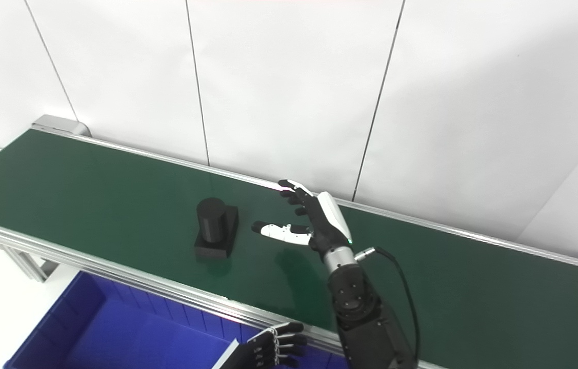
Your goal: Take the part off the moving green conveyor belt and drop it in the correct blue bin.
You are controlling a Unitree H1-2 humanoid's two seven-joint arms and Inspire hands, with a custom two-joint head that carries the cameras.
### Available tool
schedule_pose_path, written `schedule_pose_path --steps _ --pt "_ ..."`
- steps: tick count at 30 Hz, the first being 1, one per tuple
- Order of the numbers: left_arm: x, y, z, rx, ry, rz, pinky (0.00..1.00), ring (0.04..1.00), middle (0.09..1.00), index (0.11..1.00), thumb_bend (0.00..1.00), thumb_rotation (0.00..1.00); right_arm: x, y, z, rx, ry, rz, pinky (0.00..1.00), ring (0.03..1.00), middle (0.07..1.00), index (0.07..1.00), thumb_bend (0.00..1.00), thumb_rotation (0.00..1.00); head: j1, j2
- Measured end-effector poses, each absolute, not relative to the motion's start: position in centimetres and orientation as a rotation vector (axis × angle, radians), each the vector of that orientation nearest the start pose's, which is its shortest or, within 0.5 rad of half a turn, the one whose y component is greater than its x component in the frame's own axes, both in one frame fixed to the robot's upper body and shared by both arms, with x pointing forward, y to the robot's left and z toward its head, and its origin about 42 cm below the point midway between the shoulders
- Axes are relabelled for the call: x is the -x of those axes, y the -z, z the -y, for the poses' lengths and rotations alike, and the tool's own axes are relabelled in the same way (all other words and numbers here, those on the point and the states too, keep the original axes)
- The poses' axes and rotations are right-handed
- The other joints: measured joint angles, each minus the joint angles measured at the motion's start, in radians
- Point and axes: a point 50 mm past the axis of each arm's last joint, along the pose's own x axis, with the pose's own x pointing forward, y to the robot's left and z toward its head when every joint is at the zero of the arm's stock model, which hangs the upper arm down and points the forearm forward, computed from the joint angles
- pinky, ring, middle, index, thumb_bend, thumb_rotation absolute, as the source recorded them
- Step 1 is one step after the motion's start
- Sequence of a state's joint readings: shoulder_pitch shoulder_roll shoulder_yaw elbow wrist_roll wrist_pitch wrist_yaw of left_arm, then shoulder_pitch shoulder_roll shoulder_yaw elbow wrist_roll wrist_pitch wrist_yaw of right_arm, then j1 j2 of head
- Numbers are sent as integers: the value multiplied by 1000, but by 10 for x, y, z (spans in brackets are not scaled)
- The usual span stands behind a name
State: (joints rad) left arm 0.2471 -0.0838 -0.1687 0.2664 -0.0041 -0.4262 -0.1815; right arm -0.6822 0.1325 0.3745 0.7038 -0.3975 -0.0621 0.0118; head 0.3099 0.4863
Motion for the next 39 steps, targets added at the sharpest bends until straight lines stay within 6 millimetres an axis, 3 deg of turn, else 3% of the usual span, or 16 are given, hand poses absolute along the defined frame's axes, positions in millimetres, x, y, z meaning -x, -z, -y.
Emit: schedule_pose_path --steps 8,21,33,39 --pt "-173 -5 -133 118 265 -59 666 733 777 820 896 514 -435 -149 -6 612 -592 153 761 832 831 866 742 389 11 2" --pt "-173 -6 -127 113 254 -58 648 733 785 812 871 496 -427 -144 -26 663 -656 196 772 844 860 873 769 441 28 8" --pt "-173 -7 -123 100 254 -57 645 738 800 822 873 497 -423 -132 -30 740 -691 184 776 841 868 878 761 447 40 15" --pt "-173 -8 -123 99 254 -52 639 735 798 819 871 494 -422 -122 -27 763 -685 177 784 832 850 865 722 381 43 25"
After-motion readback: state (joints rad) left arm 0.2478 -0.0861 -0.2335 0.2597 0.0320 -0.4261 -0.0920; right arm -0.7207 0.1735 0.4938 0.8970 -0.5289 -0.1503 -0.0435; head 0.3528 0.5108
